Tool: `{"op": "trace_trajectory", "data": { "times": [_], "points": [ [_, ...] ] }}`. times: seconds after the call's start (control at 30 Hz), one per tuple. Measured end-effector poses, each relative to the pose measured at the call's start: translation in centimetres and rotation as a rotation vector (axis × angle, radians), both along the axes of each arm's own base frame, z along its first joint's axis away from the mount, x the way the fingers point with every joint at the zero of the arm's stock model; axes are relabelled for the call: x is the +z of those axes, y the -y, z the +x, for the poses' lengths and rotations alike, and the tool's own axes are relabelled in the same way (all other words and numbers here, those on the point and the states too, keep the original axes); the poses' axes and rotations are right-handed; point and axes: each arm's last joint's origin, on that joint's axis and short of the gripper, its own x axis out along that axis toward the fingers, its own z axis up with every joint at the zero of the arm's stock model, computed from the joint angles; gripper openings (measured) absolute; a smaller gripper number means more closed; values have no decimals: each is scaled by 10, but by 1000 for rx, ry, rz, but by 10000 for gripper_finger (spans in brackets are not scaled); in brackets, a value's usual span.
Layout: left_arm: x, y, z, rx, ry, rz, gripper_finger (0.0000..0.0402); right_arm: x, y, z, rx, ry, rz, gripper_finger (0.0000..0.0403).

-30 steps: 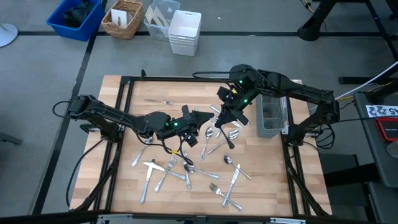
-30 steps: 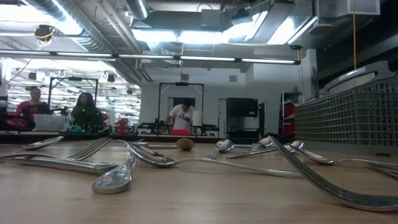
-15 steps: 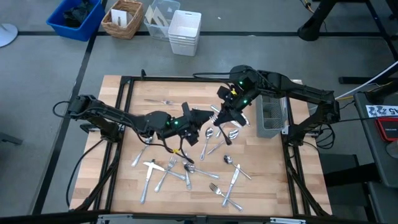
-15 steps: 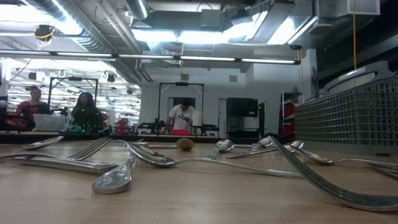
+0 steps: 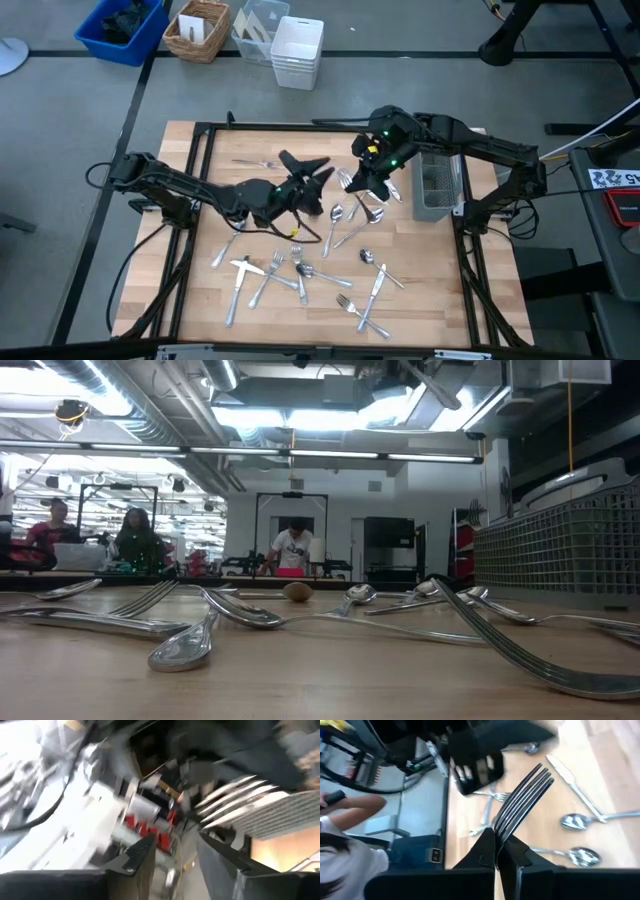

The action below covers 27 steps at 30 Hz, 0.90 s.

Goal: Sort silverware
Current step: Put the fork into the left section of the utensil holder

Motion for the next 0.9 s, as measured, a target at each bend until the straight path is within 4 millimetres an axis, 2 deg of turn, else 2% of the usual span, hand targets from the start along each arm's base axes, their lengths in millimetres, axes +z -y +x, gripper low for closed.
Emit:
{"op": "trace_trajectory", "data": {
  "times": [0.27,0.43,0.67,0.9],
  "points": [
    [-10,-1,-1,52,-28,-94,138,1,29,-21,-124,-45,-148,4],
    [-33,-6,-3,77,-116,-214,138,1,52,-40,-275,-147,-362,5],
    [-63,-27,-11,123,-187,-485,138,-2,84,-59,-471,-298,-610,3],
    [-72,-54,-14,141,-198,-668,138,2,106,-76,-547,-319,-633,4]
  ]
}}
